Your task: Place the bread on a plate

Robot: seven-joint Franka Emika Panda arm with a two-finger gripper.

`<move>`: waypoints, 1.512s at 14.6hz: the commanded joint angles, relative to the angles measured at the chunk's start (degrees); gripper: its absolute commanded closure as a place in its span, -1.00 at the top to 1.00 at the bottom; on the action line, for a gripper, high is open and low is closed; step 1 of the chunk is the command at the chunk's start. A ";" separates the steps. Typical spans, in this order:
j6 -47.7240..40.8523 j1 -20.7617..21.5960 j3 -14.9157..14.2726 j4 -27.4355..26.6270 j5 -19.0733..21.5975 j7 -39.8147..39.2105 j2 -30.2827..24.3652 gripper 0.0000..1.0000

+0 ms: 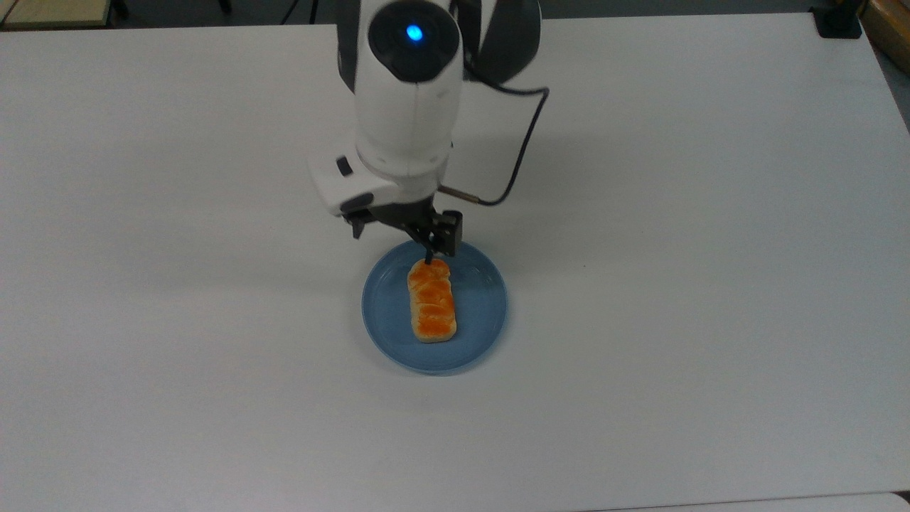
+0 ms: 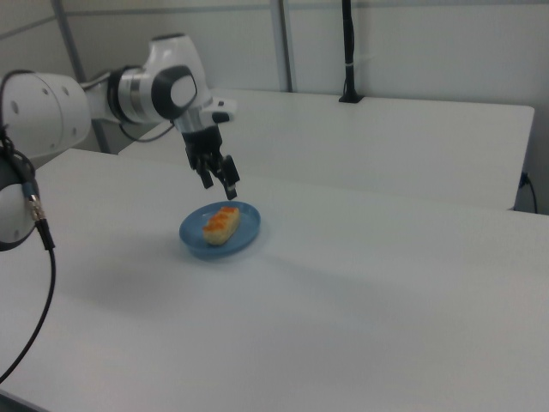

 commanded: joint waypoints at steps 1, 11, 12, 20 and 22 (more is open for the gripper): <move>-13.39 -4.28 0.25 -2.19 4.06 -0.93 -12.81 1.00; -19.87 -7.90 -3.53 -13.53 5.30 -18.24 -32.63 1.00; -16.11 -8.34 -3.53 -15.27 5.73 -18.77 -32.71 1.00; -9.48 -10.01 -3.53 -18.19 6.00 -32.99 -32.71 1.00; -9.83 -10.28 -3.53 -18.19 6.00 -37.73 -32.71 1.00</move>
